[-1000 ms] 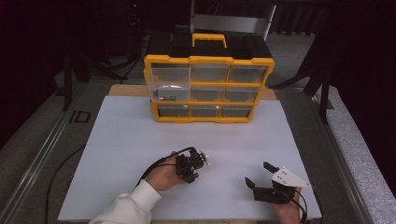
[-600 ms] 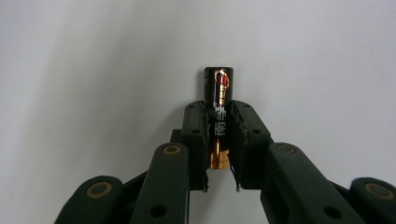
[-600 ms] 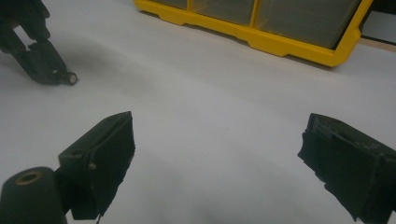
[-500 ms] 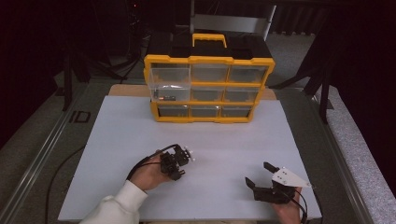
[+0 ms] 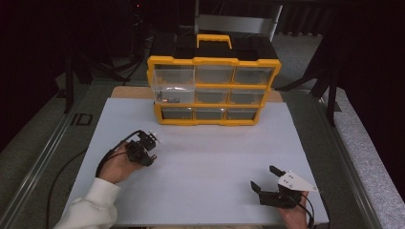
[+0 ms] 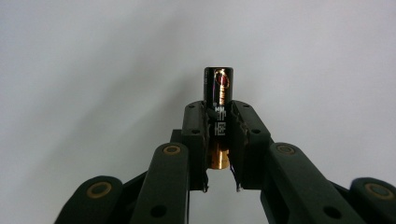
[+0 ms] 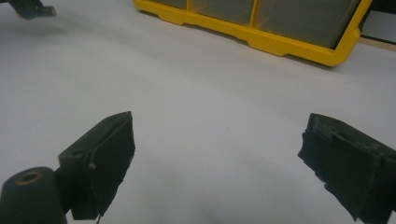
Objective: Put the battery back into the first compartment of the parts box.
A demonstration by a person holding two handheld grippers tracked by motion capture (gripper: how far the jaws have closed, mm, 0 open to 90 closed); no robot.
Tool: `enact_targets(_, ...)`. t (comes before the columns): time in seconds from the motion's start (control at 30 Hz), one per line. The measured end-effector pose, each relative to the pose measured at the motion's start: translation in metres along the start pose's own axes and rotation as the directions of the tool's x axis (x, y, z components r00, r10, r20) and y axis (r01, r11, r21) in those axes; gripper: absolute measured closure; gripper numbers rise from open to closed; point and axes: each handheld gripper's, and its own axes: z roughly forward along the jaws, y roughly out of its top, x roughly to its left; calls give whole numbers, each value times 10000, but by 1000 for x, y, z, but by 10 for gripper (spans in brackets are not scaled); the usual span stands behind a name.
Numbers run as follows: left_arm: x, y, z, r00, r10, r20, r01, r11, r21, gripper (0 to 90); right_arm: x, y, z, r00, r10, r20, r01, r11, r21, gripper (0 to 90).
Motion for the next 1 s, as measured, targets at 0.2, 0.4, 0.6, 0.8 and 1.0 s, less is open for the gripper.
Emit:
enact_targets(0.2,37,-8,-18,9954,-953,-108,949,9950,-300,778,0,0,0,10000,7,-1,-7,10000,-2,93)
enact_targets(0.4,71,-11,-38,9818,-1876,-308,1853,9804,-664,779,0,0,0,10000,21,7,-21,10000,8,93)
enact_targets(0.6,93,-2,-59,9688,-2413,-574,2353,9673,-946,779,0,0,1,10000,-10,-4,10,10000,23,93)
enact_targets(0.8,109,14,-87,9606,-2652,-831,2558,9606,-1083,779,-1,0,1,10000,45,-8,-45,10000,-9,93)
enact_targets(1.0,117,36,-126,9626,-2483,-1081,2341,9636,-1290,779,-2,0,1,10000,51,-23,-51,10000,-10,93)
